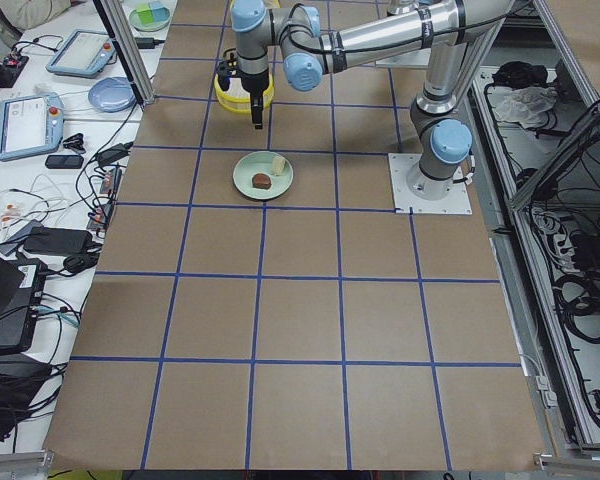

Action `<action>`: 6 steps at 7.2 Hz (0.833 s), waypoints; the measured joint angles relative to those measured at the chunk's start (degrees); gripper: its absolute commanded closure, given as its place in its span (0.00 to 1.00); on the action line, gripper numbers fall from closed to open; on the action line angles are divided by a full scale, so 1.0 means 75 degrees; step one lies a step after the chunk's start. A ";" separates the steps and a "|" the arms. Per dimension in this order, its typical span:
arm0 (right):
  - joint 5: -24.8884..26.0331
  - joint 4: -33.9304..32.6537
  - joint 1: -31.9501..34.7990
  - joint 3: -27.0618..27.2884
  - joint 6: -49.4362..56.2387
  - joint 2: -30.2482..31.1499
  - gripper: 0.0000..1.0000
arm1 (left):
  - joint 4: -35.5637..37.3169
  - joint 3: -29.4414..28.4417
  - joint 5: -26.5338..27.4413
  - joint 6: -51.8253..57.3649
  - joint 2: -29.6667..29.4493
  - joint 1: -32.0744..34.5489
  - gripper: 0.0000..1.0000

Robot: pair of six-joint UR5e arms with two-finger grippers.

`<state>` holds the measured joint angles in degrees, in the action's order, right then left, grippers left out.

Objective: Stack buns with steamer

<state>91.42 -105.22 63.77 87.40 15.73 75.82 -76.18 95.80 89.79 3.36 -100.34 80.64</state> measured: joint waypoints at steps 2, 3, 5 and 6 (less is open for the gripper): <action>0.0172 -0.1073 -0.0604 -0.0003 0.0967 -0.1064 0.00 | 0.0058 0.0310 -0.0044 -0.0193 -0.0478 -0.0159 0.00; 0.0109 -0.1469 -0.0949 0.0001 0.1251 -0.1532 0.00 | 0.0073 0.0366 -0.0178 -0.0280 -0.0744 -0.0175 0.02; -0.0038 -0.1835 -0.1250 0.0005 0.1593 -0.2066 0.02 | 0.0131 0.0402 -0.0422 -0.0342 -0.1285 -0.0181 0.01; -0.0111 -0.2169 -0.1283 0.0006 0.1804 -0.2302 0.02 | 0.0139 0.0411 -0.0425 -0.0335 -0.1531 -0.0182 0.02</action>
<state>90.59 -121.49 54.14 87.45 29.26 58.56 -75.14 98.88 86.60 0.85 -111.83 79.28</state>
